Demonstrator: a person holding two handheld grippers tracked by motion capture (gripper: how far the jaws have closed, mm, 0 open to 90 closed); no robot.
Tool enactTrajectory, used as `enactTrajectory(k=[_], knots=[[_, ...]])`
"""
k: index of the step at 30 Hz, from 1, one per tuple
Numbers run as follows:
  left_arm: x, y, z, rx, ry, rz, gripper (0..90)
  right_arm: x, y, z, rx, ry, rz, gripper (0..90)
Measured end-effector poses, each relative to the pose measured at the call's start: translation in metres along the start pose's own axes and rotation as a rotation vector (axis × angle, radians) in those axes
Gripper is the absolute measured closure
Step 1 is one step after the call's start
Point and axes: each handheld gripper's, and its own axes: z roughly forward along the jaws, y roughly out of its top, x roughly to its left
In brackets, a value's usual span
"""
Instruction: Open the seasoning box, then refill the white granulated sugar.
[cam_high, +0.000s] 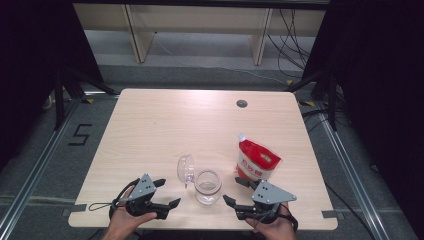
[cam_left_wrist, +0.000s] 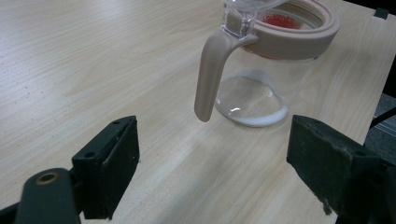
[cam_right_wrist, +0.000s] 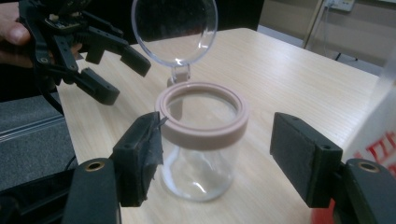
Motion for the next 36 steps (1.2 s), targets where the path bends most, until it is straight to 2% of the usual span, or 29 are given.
enactTrajectory(k=[7,8,10,12,14,15,16,17,18,19,20,21,22,24,25,26,27,29,30,32,36], knots=[[0.001,0.0,-0.001,0.002,0.007,0.015,16.8,-0.005,-0.008,-0.011,0.007,-0.027,0.024,33.1],[0.0,0.0,-0.001,-0.002,0.005,0.0,16.8,-0.006,-0.009,-0.012,0.005,-0.023,0.031,33.1],[0.0,0.0,-0.001,-0.003,0.003,0.002,16.8,-0.007,-0.012,-0.015,0.008,-0.033,0.027,33.0],[0.0,0.0,-0.001,0.002,0.011,-0.001,16.8,-0.007,-0.014,-0.02,0.029,-0.038,0.073,33.1],[0.0,0.0,0.0,0.001,0.005,0.005,16.8,-0.009,-0.016,-0.022,0.022,-0.039,0.068,33.0],[0.0,-0.001,0.0,0.0,0.003,0.008,16.8,-0.011,-0.018,-0.026,0.013,-0.062,0.053,33.1],[-0.001,-0.001,0.0,0.003,0.001,0.0,16.8,-0.01,-0.019,-0.028,0.022,-0.051,0.075,33.2],[-0.001,-0.001,0.0,0.003,0.001,0.0,16.8,-0.01,-0.019,-0.028,0.022,-0.051,0.075,33.2],[-0.001,-0.001,0.0,0.004,0.004,0.001,16.8,-0.009,-0.02,-0.031,0.039,-0.074,0.105,33.2],[-0.001,-0.001,0.0,0.009,0.008,0.009,16.8,-0.012,-0.023,-0.035,0.037,-0.078,0.107,33.4],[0.0,-0.001,0.0,0.008,0.008,0.017,16.8,-0.015,-0.025,-0.037,0.03,-0.092,0.077,33.5],[0.0,-0.001,0.0,0.008,0.008,0.017,16.8,-0.014,-0.027,-0.039,0.033,-0.104,0.098,33.5],[0.0,0.0,0.001,-0.002,0.007,0.021,16.8,-0.014,-0.027,-0.039,0.033,-0.104,0.098,33.5],[0.001,0.0,0.001,0.01,0.011,0.028,16.8,-0.016,-0.029,-0.043,0.04,-0.1,0.108,33.8],[0.0,0.0,0.002,0.004,0.006,0.002,16.8,-0.015,-0.031,-0.045,0.039,-0.124,0.124,33.9],[0.0,0.0,0.002,0.004,0.006,0.007,16.8,-0.018,-0.032,-0.047,0.044,-0.114,0.119,33.9],[0.0,0.0,0.003,0.006,0.007,0.008,16.8,-0.019,-0.032,-0.051,0.038,-0.149,0.114,33.9],[-0.001,0.0,0.003,0.009,0.002,0.01,16.8,-0.02,-0.032,-0.054,0.05,-0.152,0.118,33.8],[-0.002,-0.001,0.003,0.013,0.007,0.015,16.8,-0.021,-0.033,-0.058,0.048,-0.172,0.131,33.8],[-0.003,-0.001,0.003,0.011,0.002,0.017,16.8,-0.023,-0.033,-0.059,0.042,-0.18,0.124,33.8],[-0.002,-0.002,0.002,0.007,-0.003,0.02,16.9,-0.025,-0.036,-0.063,0.057,-0.219,0.139,33.8]])
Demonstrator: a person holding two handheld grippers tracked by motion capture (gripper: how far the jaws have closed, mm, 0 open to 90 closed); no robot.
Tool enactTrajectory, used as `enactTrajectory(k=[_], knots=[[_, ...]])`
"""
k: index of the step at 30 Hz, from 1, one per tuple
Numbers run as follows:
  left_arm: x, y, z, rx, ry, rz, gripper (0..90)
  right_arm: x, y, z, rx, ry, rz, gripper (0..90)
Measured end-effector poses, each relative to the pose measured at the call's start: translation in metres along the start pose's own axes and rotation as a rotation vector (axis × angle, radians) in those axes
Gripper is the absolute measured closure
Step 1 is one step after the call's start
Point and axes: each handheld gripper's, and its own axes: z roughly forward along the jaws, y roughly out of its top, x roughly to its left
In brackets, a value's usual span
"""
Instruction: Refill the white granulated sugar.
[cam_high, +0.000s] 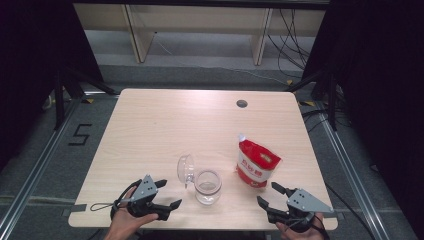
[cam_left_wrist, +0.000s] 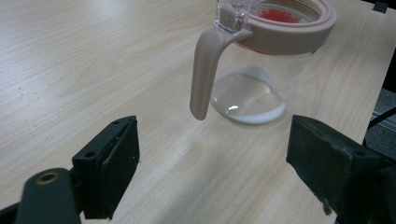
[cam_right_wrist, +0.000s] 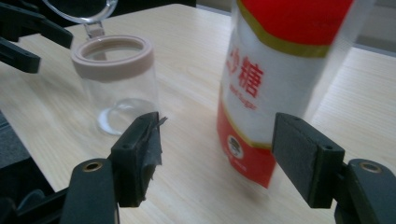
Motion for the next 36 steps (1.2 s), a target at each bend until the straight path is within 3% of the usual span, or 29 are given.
enactTrajectory(k=[1,4,5,6,13,14,17,20,21,22,23,24,26,29,31,32,34,36], knots=[[0.0,0.0,0.0,0.002,-0.002,-0.006,16.9,-0.002,-0.001,-0.001,0.007,-0.019,-0.006,33.2],[0.0,0.0,0.001,-0.008,0.002,-0.012,16.9,-0.006,-0.002,0.001,0.014,-0.019,0.004,32.2],[0.0,0.0,0.0,0.001,0.001,0.0,16.9,-0.005,-0.003,0.002,0.009,-0.041,0.018,31.7],[0.0,0.0,0.0,0.006,0.002,0.0,16.9,-0.012,-0.006,0.006,0.006,-0.048,0.0,31.3],[0.001,-0.001,0.002,0.009,0.002,0.02,16.9,-0.024,-0.008,0.015,-0.022,-0.032,0.002,31.3],[0.001,0.0,0.002,0.008,0.002,0.021,16.9,-0.024,-0.008,0.016,-0.019,-0.027,0.018,31.1],[0.001,0.0,0.002,0.008,-0.003,0.028,16.9,-0.027,-0.009,0.023,-0.026,-0.043,-0.002,31.4],[0.001,-0.001,0.002,0.007,-0.002,0.027,16.9,-0.028,-0.008,0.027,-0.037,-0.027,-0.007,32.5],[0.001,-0.001,0.002,0.008,-0.002,0.027,16.9,-0.026,-0.008,0.027,-0.023,-0.021,0.018,32.4],[0.001,-0.001,0.002,0.007,-0.002,0.026,16.9,-0.029,-0.008,0.03,-0.028,-0.014,-0.016,32.1],[0.001,-0.001,0.002,0.007,-0.001,0.026,16.9,-0.028,-0.007,0.03,-0.016,-0.029,-0.004,32.0],[0.001,-0.001,0.002,0.01,0.003,0.028,16.9,-0.031,-0.006,0.035,-0.037,-0.017,-0.029,31.8],[0.001,-0.001,0.002,0.007,0.001,0.024,16.9,-0.031,-0.006,0.038,-0.028,-0.027,-0.01,31.4],[0.001,-0.001,0.002,0.008,0.003,0.027,17.1,-0.036,-0.005,0.048,-0.044,-0.027,-0.071,32.1],[0.001,-0.001,0.002,0.007,0.002,0.026,17.1,-0.038,-0.005,0.05,-0.05,-0.027,-0.078,32.1],[0.001,-0.001,0.002,0.008,0.003,0.025,17.1,-0.036,-0.004,0.051,-0.029,-0.013,-0.051,32.1],[0.0,-0.001,0.002,-0.001,0.0,0.015,17.1,-0.036,-0.004,0.057,-0.047,-0.004,-0.038,32.2],[0.001,-0.001,0.002,-0.002,0.001,0.015,17.1,-0.038,-0.003,0.059,-0.057,-0.004,-0.059,32.2]])
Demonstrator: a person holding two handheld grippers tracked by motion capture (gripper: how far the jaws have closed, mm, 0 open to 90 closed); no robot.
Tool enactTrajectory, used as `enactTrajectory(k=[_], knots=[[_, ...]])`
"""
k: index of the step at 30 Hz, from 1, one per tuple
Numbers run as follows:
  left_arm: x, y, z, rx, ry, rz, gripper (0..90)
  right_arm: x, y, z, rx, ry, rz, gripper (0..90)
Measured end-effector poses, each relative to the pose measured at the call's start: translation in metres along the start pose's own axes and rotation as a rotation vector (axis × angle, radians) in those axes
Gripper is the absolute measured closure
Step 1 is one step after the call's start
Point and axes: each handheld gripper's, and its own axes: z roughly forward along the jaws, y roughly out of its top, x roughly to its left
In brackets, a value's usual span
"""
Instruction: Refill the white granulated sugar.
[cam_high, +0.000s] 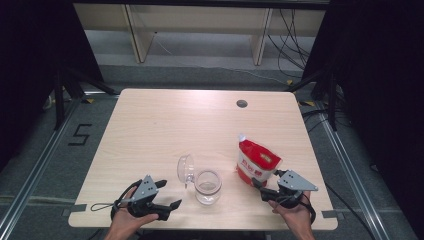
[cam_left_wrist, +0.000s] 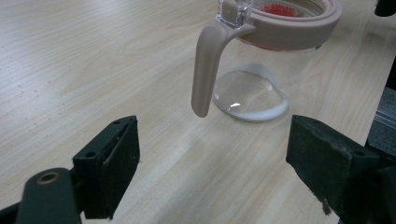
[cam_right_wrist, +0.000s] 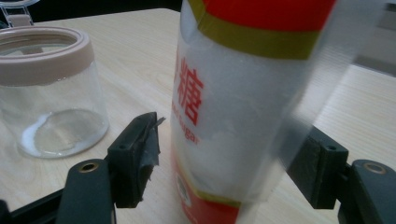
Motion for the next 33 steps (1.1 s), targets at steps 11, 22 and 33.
enactTrajectory(k=[11,22,33], knots=[[0.0,0.0,0.0,0.005,0.0,0.003,17.1,-0.001,0.001,0.014,-0.007,0.004,-0.001,32.6],[-0.003,-0.001,0.001,0.004,0.001,-0.016,17.1,-0.003,-0.001,0.026,-0.052,0.019,-0.002,33.6],[-0.003,-0.002,0.002,0.01,0.001,-0.018,17.1,-0.005,-0.002,0.029,-0.084,0.039,0.057,34.1]])
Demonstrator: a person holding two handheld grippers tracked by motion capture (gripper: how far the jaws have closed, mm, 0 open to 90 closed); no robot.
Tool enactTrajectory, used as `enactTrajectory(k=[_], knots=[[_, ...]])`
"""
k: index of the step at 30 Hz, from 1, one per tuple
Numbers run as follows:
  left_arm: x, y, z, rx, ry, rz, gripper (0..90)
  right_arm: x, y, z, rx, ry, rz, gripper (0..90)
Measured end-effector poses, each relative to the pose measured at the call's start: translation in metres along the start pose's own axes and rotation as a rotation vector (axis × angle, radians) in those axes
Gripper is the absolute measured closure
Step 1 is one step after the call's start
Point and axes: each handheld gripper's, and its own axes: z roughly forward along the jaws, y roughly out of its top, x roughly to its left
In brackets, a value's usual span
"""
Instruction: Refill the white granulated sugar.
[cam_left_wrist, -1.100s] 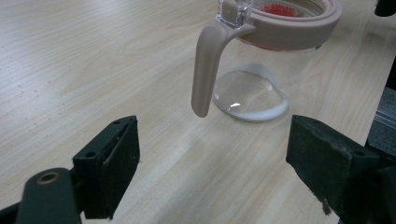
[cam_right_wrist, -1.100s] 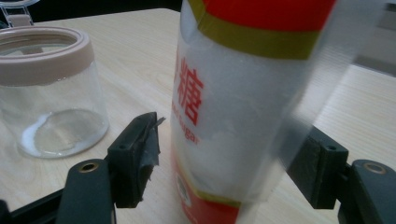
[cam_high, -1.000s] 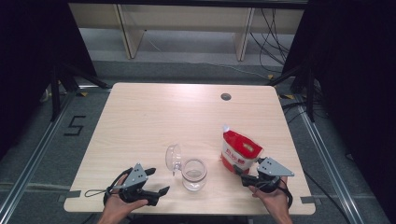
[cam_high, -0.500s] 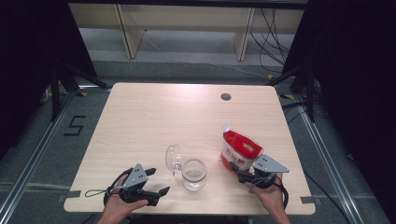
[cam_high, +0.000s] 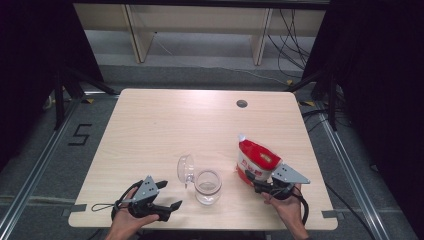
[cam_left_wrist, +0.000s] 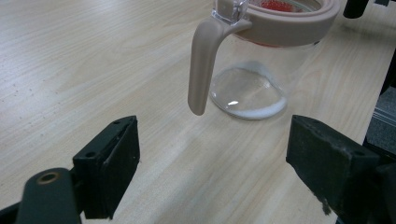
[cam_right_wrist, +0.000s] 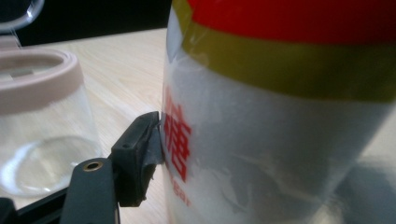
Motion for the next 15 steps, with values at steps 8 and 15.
enactTrajectory(k=[8,15], knots=[[0.0,0.0,0.001,-0.008,-0.007,0.001,17.2,-0.001,-0.002,0.004,-0.028,-0.011,-0.003,34.3],[0.0,0.0,0.0,0.003,-0.006,0.006,17.2,-0.006,-0.005,0.01,-0.045,0.013,-0.007,33.3]])
